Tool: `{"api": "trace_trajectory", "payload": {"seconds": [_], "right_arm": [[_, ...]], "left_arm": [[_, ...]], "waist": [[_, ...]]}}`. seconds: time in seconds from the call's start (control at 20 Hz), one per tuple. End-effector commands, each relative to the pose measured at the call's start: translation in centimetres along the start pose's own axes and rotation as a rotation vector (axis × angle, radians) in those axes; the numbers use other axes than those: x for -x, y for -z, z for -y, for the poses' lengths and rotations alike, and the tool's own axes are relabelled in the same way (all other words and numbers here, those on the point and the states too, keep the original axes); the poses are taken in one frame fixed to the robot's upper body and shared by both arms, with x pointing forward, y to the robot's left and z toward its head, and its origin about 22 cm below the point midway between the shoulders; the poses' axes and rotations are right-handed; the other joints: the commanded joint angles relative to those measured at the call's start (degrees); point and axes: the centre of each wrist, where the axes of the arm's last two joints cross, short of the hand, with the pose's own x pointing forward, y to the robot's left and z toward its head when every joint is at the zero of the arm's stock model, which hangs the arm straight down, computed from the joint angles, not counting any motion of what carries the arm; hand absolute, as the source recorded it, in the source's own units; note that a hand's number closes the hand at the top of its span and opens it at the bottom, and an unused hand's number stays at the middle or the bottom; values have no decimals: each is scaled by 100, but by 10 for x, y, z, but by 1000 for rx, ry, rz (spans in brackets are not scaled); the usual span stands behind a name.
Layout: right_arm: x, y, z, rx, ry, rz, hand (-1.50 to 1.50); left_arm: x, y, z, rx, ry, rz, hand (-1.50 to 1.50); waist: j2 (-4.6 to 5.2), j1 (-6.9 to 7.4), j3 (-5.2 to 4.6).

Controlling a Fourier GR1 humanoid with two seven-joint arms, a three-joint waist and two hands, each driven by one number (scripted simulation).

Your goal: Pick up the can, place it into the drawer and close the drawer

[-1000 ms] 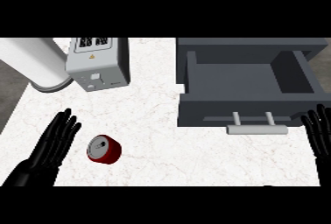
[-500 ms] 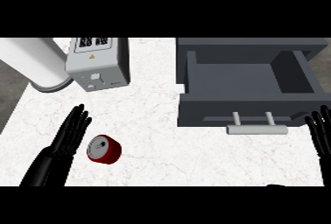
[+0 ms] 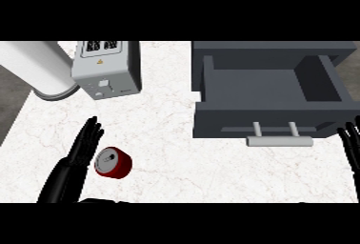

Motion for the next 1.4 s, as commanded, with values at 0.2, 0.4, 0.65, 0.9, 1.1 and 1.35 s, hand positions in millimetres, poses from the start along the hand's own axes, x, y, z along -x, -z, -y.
{"api": "trace_trajectory", "payload": {"seconds": [0.2,0.4,0.65,0.9,1.1,1.35], "right_arm": [[22,-3,-1,-5,0,4,-150],[-9,-4,3,-15,-3,-3,-150],[-13,15,-7,-9,22,12,-150],[1,5,-16,-21,-9,26,-150],[11,13,1,6,-2,24,-150],[0,1,-14,10,-4,0,-150]], "left_arm": [[46,-7,-2,-33,19,-8,-150],[50,-17,-23,-41,25,-27,-150],[73,-11,-43,-35,34,-50,-150],[91,-1,-26,-26,41,-66,-150],[104,-6,-49,-26,30,-79,-150],[120,4,-50,-31,24,-74,-150]], "waist": [[2,1,1],[-1,3,1],[3,10,0],[3,-3,1],[3,2,1],[3,-7,0]]}}
